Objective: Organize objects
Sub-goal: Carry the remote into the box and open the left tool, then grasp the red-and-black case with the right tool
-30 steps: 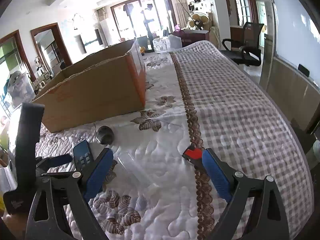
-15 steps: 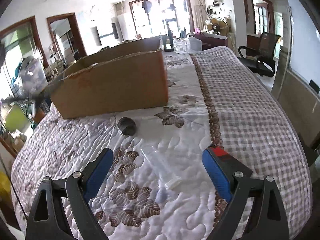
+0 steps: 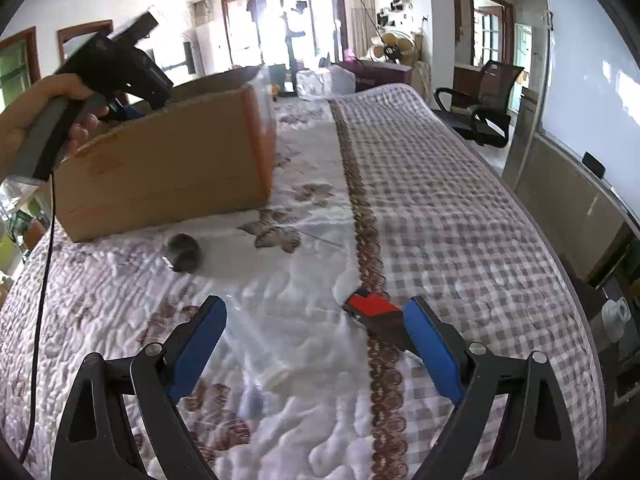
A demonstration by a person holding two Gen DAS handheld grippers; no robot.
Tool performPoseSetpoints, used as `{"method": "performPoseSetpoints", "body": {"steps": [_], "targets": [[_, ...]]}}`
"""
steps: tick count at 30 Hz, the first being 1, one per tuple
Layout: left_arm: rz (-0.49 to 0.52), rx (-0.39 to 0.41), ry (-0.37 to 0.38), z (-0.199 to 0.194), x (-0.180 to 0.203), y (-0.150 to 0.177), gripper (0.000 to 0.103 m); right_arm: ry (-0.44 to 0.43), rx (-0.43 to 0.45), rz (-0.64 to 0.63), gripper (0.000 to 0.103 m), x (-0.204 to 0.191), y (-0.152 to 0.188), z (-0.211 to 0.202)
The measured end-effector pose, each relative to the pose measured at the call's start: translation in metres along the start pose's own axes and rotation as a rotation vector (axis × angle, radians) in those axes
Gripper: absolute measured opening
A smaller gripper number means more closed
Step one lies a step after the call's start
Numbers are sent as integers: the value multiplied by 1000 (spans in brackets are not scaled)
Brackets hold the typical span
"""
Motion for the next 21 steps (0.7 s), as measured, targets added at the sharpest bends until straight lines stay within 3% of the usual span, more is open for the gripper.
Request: {"method": "performPoseSetpoints", "body": {"steps": [2,3,4,7,9,13,18,21], "targets": [[21,6,-19,-2,4,1,41,-5,2,28,103,8,-2,0],[35,49,-27,-11,6,1,47,-7,5,40,103,11,-4,-1],[45,77,-30,-18,6,2,60,-9,9,57,103,15,-5,-2],[60,201,-15,-63,5,17,77,-18,14,103,103,27,-9,-5],[68,270,25,-98,5,38,79,-26,7,133,103,35,-10,-5],[76,347,121,-142,2,105,99,-51,-2,199,103,51,-13,-4],[94,287,214,-132,2,196,100,-119,-50,273,103,69,-11,-1],[68,199,261,-102,3,242,100,-87,-56,250,103,75,-9,-4]]}}
Point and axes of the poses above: each gripper's, at about its wrist camera, not at the fingertips, and z roughly the way its jaws point, x to its right, y to its underside, the point moved 7 cm from there along z, roughly the way its jaws point, and after that the axes turned 5 degrees about z, right-handed, at the moved point
